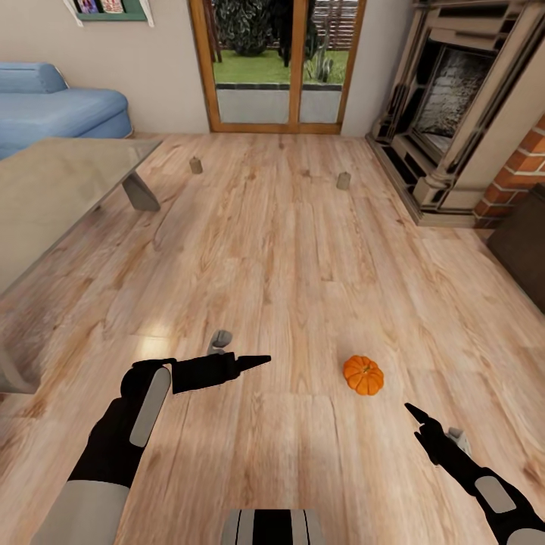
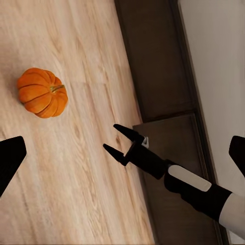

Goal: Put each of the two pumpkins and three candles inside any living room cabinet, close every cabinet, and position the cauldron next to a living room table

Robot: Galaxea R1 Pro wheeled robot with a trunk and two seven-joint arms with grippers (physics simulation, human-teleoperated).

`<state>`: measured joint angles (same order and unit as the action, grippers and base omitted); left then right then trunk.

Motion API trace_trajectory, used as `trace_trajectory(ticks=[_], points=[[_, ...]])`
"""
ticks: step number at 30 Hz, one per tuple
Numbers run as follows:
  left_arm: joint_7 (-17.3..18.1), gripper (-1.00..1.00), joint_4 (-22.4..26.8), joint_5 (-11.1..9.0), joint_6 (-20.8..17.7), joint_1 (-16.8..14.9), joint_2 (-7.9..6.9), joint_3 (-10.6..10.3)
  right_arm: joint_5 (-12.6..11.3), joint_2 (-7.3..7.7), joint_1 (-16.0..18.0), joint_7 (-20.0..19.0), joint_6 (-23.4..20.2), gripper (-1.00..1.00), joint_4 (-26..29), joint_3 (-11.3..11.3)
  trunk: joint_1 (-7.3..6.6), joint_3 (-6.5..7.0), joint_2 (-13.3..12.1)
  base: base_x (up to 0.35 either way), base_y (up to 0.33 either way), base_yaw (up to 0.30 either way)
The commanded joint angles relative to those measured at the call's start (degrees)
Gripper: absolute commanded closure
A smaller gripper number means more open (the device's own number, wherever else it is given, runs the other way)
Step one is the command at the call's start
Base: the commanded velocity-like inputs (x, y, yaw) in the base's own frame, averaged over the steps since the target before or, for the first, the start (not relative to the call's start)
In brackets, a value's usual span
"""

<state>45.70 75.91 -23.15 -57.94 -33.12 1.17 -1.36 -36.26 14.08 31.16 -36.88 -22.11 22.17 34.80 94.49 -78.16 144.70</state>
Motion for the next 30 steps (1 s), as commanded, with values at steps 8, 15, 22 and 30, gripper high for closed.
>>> trace_trajectory(ticks=[8, 15, 22, 30], points=[[0.2, -1.00, 0.0, 0.1, -0.2, 0.0, 0.04, 0.0, -0.3, -0.02, 0.0, 0.0, -0.5, -1.00, 0.0, 0.3, 0.02, -0.04, 0.0, 0.268, 0.000, 0.000], [0.1, -1.00, -0.1, 0.1, -0.2, 0.0, 0.06, 0.0, -0.3, -0.02, 0.0, 0.2, -0.5, -1.00, 0.0, 0.2, 0.02, -0.04, 0.0, 0.228, 0.064, 0.000], [0.0, -1.00, -0.1, 0.2, -0.2, 0.0, 0.06, 0.1, -0.3, -0.02, 0.0, 0.2, -0.5, -1.00, 0.0, 0.1, 0.02, -0.04, 0.0, 0.092, 0.036, 0.000], [0.2, -1.00, 0.0, 0.2, -0.2, 0.0, -0.02, 0.1, -0.3, -0.02, 0.1, 0.3, -0.5, -1.00, 0.0, 0.1, 0.02, -0.04, 0.0, 0.011, 0.004, 0.000]])
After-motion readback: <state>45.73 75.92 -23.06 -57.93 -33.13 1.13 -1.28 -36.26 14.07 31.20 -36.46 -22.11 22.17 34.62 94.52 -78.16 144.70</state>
